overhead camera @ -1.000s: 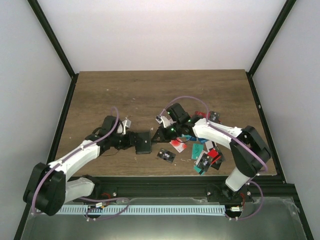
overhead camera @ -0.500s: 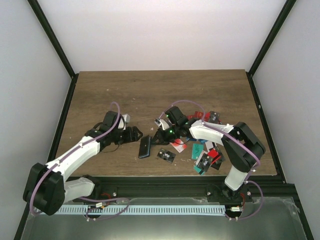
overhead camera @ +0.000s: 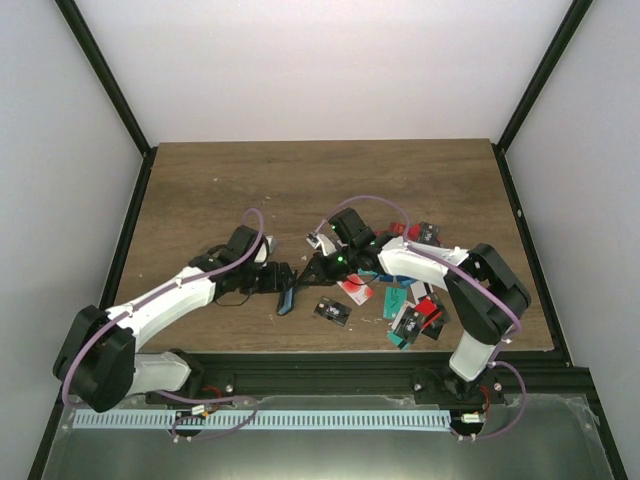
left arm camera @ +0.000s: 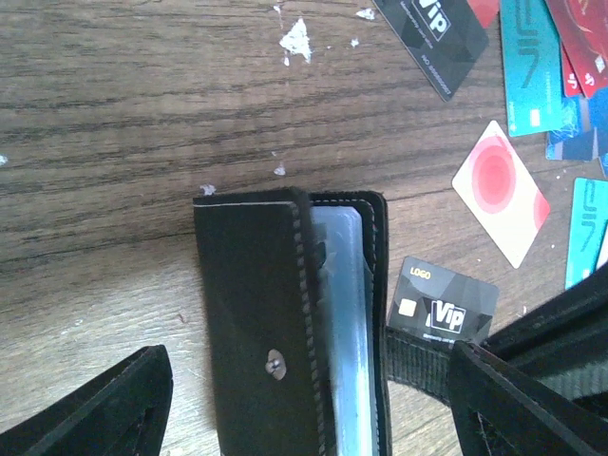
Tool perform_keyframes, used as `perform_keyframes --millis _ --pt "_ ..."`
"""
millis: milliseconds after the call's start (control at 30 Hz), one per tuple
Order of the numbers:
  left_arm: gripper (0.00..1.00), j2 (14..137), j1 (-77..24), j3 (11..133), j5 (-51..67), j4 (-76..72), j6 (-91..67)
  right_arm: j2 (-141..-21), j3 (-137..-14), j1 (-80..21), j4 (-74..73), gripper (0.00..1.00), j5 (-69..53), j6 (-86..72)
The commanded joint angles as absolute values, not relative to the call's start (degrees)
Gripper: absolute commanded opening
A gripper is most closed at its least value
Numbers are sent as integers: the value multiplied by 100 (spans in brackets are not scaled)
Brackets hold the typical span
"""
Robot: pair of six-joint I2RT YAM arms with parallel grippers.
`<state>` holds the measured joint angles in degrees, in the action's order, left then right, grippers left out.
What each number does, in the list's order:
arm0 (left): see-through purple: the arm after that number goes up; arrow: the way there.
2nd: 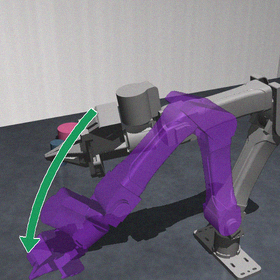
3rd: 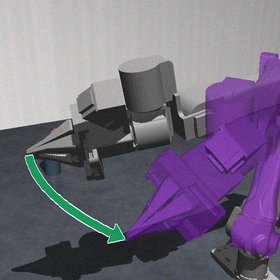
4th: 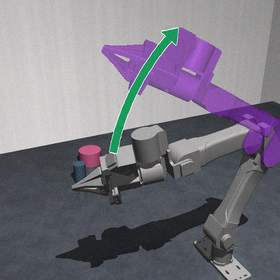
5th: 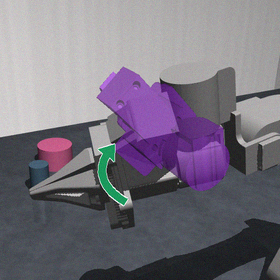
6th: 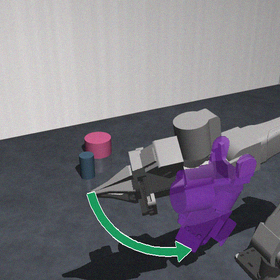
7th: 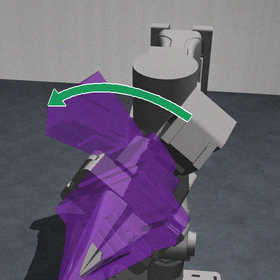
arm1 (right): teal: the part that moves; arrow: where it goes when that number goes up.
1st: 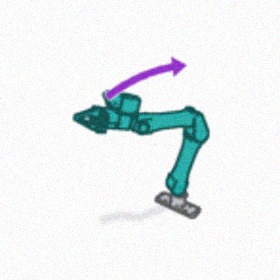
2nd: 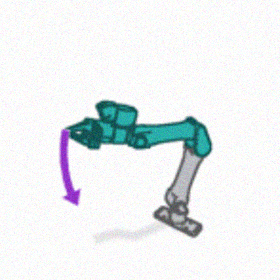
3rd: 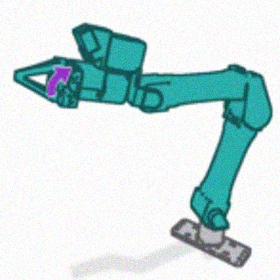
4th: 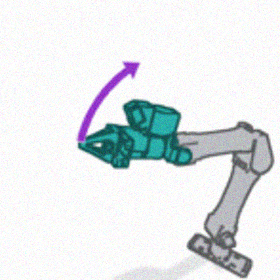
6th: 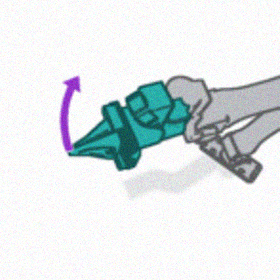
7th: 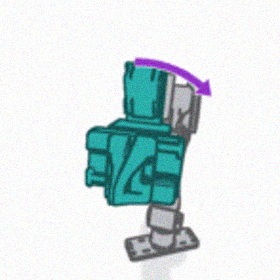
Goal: Put the credit cards into the card holder
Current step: Open the card holder at the center of the board.
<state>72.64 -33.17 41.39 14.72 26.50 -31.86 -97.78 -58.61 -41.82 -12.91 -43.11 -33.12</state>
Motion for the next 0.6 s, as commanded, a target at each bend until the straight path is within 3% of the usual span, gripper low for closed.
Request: perform_keyframes --millis 0,100,567 --pt "81 7422 -3357 4321 1281 2733 -3101 -9762 -6121 -4210 -1368 1 -4432 -3180" --pt "79 7495 -3356 4320 1198 2748 -3079 -9806 -6117 -4210 -1403 1 -4430 -3143" --pt "48 7070 -3362 4055 226 3166 -3245 -9998 -6121 -4188 -1761 1 -4009 -2864"
